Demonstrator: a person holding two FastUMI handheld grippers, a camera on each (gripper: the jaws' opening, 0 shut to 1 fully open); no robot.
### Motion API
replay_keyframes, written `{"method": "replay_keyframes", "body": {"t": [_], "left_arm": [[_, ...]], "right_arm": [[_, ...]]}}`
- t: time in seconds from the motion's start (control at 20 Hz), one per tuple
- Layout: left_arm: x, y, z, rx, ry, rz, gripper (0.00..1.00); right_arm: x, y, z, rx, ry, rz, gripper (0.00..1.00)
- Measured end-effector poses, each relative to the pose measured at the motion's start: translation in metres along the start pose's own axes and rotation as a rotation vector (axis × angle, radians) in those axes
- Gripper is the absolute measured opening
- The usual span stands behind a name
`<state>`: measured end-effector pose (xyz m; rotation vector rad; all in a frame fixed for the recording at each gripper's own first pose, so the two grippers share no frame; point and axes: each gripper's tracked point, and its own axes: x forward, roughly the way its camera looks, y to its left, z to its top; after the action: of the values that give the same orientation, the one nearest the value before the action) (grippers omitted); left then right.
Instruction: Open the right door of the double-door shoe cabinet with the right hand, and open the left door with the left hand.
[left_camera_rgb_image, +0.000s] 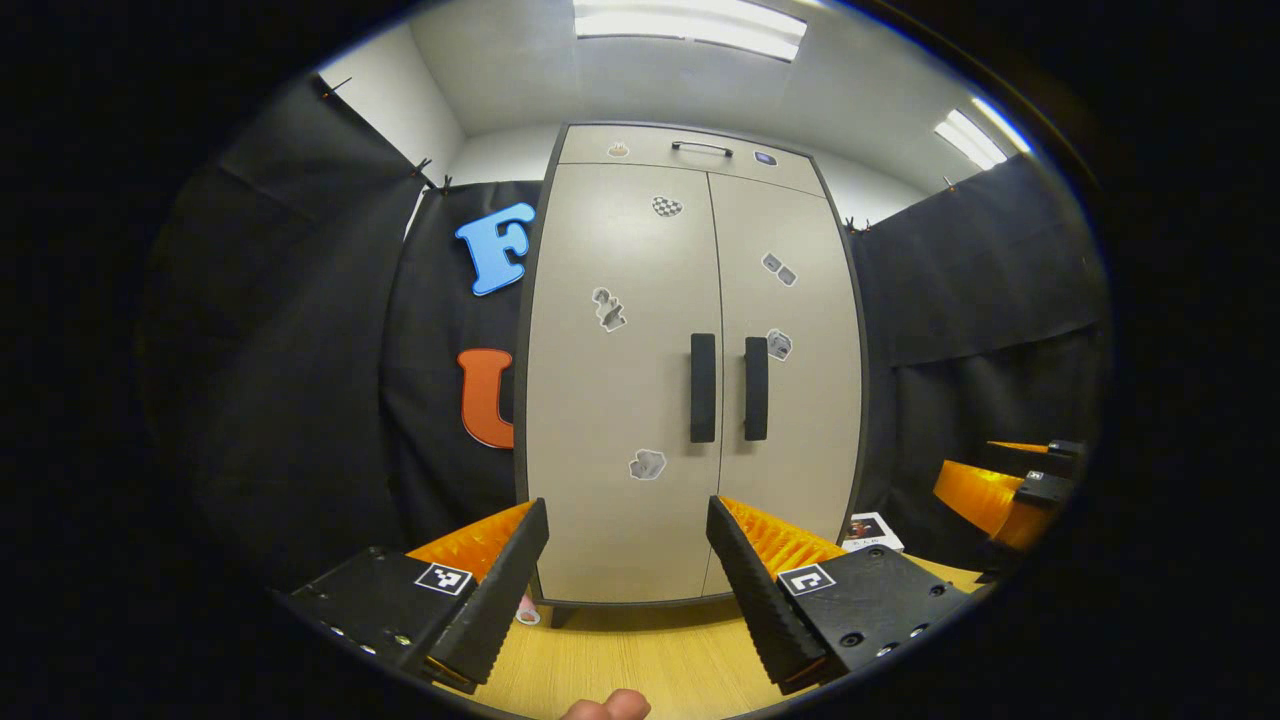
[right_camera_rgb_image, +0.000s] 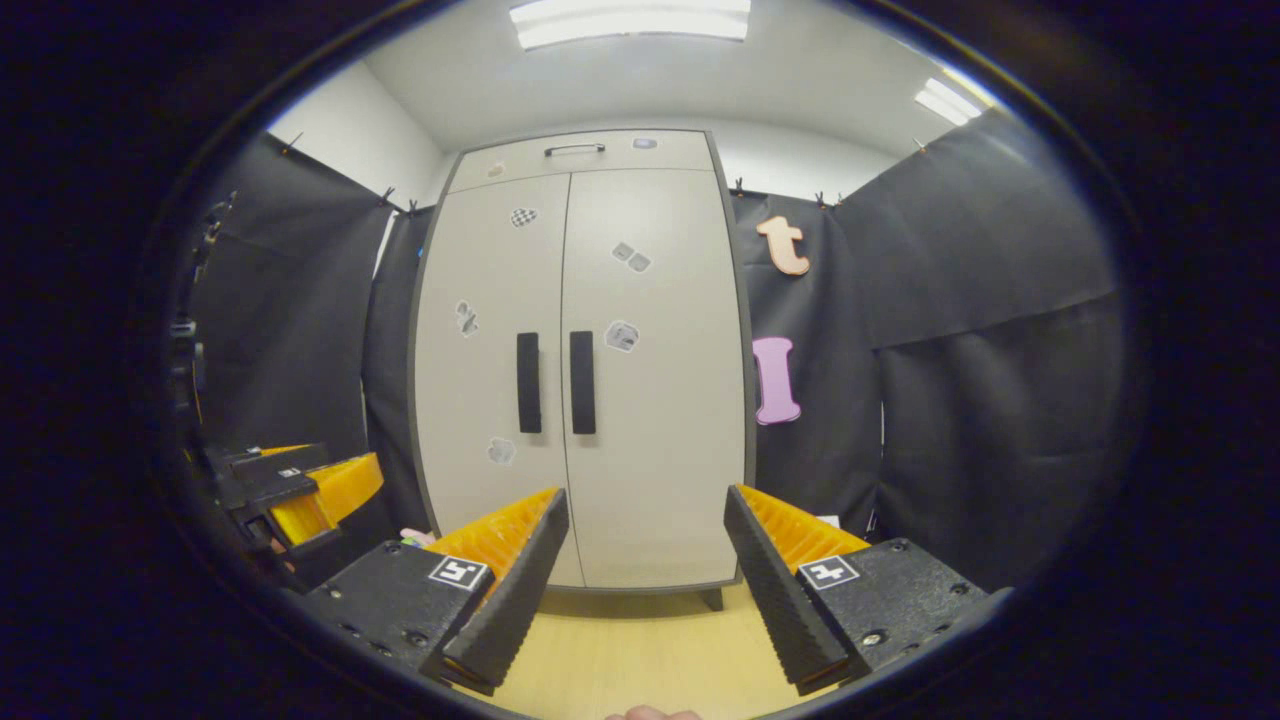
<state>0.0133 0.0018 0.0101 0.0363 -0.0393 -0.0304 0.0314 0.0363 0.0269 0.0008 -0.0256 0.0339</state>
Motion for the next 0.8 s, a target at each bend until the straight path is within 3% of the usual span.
{"method": "replay_keyframes", "body": {"t": [0.25,0.55,0.8], "left_arm": [[-0.006,0.006,-0.01,0.0,0.019,0.002,0.95],[-0.011,0.025,-0.025,-0.013,0.062,0.043,0.95],[-0.016,0.051,-0.03,-0.003,0.08,0.091,0.95]], "right_arm": [[0.079,0.034,0.035,0.045,0.007,0.107,0.98],[0.186,0.054,0.048,0.038,0.046,0.076,0.98],[0.241,0.061,0.046,0.059,0.073,0.046,0.98]]}}
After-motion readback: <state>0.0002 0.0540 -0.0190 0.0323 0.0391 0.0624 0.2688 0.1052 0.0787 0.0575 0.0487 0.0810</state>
